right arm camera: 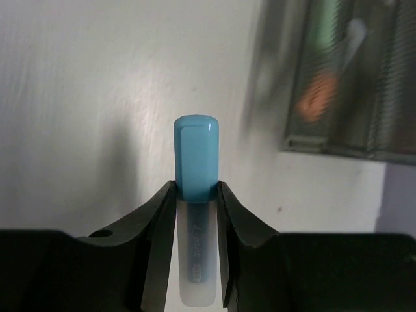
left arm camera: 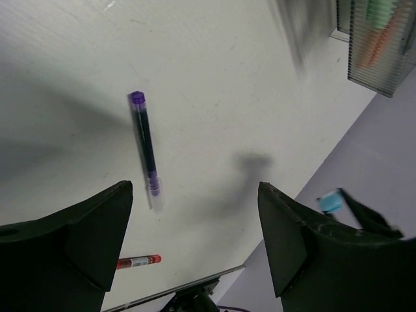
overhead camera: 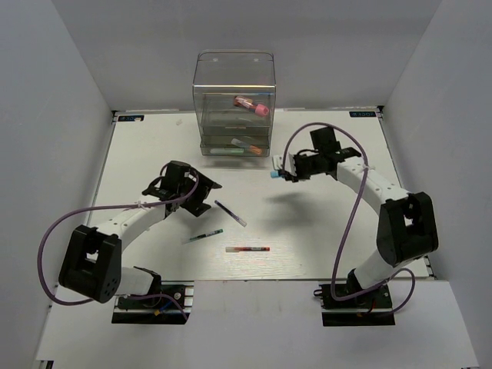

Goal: Sort the stationery into containers
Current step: Pick up the pen from the center of the board, then place the pen in the drawer.

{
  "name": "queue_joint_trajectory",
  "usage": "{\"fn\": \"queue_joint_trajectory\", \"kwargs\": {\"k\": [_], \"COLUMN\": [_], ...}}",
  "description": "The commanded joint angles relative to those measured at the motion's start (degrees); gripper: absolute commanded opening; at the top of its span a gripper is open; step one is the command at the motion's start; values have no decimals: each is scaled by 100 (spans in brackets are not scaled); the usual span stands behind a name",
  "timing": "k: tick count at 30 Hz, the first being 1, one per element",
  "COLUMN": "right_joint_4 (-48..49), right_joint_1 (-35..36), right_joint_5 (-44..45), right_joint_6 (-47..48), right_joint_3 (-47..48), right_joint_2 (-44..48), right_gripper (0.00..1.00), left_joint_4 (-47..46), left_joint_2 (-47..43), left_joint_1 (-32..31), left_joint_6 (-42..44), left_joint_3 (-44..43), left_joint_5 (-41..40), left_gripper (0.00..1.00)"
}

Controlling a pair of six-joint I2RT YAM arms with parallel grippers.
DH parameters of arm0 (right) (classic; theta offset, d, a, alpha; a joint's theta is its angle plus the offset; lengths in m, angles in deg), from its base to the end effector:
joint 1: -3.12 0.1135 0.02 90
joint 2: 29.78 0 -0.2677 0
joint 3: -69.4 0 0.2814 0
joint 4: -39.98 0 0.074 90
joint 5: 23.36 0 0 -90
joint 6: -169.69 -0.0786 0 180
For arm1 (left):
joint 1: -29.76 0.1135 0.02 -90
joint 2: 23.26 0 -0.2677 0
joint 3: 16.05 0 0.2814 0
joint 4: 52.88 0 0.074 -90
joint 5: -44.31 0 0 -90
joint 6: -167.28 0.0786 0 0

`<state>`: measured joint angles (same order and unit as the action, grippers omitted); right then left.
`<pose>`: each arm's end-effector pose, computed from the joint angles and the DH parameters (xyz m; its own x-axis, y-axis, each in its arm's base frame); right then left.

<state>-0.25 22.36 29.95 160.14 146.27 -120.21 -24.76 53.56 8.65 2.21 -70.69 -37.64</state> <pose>0.3400 0.1684 0.2047 0.4628 -0.6760 -0.5734 -0.8504 -0.1559 -0.5026 0.2913 -0.1243 0.1511 -0.6101 -0.7900 -0.0605 -0.5802 0.4974 -0.6450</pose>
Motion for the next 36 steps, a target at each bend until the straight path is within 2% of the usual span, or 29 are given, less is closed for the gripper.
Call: {"fn": "queue_joint_trajectory", "kwargs": {"k": [1, 7, 10, 13, 21, 23, 25, 26, 27, 30, 35, 36], "right_joint_4": [980, 2919, 3474, 3889, 4066, 4137, 4146, 4172, 4172, 4234, 4199, 4120], "right_joint_1": [342, 1027, 1230, 1397, 1530, 1538, 1547, 1547, 1530, 1547, 1565, 1530], "right_joint_5": [-269, 451, 873, 1373, 2007, 2077, 2139, 2183, 2209, 2210, 1894, 1719], "right_joint_6": [-958, -2321, -2524, -2516, -2297, -2270, -2279, -2331, -2349, -2559, -2902, -3042], "right_joint_3": [573, 1190, 1358, 1463, 2157, 2175, 2307, 2342, 2369, 2343, 2123, 2114], "right_joint_2": [-246, -816, -1037, -1310, -2206, -2329, -2461, -2496, -2523, -2453, -2093, -2005], "right_gripper": [2, 1, 0, 0, 4, 7, 17, 24, 40, 53, 55, 52], "left_joint_4": [133, 272, 396, 396, 510, 510, 563, 563, 563, 615, 616, 616], "left_joint_2": [-325, -536, -598, -765, -1124, -1125, -1177, -1178, -1178, -1230, -1230, -1230], "left_joint_1": [18, 18, 18, 18, 71, 71, 71, 71, 71, 71, 71, 71], "left_joint_6": [-78, -78, -78, -78, -78, -78, -78, -78, -78, -78, -78, -78], "left_joint_3": [198, 312, 374, 515, 699, 699, 699, 699, 699, 699, 752, 752], "left_joint_5": [-128, -304, -365, -418, -524, -524, -524, -524, -524, -577, -577, -577], "left_gripper": [87, 87, 86, 86, 86, 86, 86, 86, 86, 86, 86, 85]}}
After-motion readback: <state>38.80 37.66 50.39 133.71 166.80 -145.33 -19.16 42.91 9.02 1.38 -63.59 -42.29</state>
